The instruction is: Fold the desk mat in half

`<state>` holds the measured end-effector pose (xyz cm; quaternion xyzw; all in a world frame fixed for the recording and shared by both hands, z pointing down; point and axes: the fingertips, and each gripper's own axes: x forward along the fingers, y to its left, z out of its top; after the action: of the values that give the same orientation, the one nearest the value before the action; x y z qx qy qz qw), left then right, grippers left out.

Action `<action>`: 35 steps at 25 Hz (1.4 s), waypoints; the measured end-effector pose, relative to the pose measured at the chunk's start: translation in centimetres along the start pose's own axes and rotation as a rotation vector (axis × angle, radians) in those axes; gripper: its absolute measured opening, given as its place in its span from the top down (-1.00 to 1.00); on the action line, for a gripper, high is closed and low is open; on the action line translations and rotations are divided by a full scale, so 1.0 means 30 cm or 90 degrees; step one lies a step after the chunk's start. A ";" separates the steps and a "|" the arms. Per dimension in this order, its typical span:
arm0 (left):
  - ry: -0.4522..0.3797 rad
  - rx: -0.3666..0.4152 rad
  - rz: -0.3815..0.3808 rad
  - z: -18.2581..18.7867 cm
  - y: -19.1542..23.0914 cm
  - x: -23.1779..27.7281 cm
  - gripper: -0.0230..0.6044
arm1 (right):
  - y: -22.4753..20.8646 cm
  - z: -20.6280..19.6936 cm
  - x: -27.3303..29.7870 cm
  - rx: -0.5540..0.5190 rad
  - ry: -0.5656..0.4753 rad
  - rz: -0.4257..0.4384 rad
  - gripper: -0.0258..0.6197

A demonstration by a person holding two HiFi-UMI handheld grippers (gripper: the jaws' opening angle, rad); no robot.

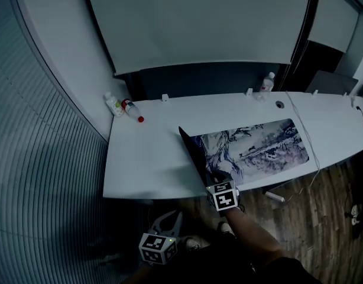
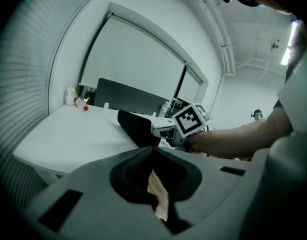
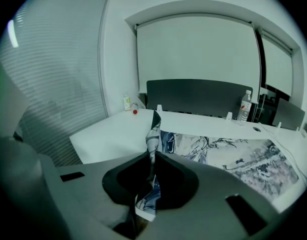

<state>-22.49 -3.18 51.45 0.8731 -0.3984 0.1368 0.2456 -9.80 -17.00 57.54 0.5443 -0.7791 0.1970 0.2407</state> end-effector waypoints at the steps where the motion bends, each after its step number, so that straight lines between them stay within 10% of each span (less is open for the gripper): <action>1: 0.003 0.004 -0.003 -0.004 -0.002 0.004 0.91 | -0.008 -0.010 -0.001 0.005 0.002 -0.004 0.78; 35: 0.041 -0.001 0.029 0.045 -0.262 0.396 0.91 | -0.372 -0.295 0.006 0.075 0.112 0.062 0.78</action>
<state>-8.78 -6.96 52.98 0.8585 -0.4104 0.1705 0.2559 2.11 -15.78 65.29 0.4997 -0.7676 0.3010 0.2654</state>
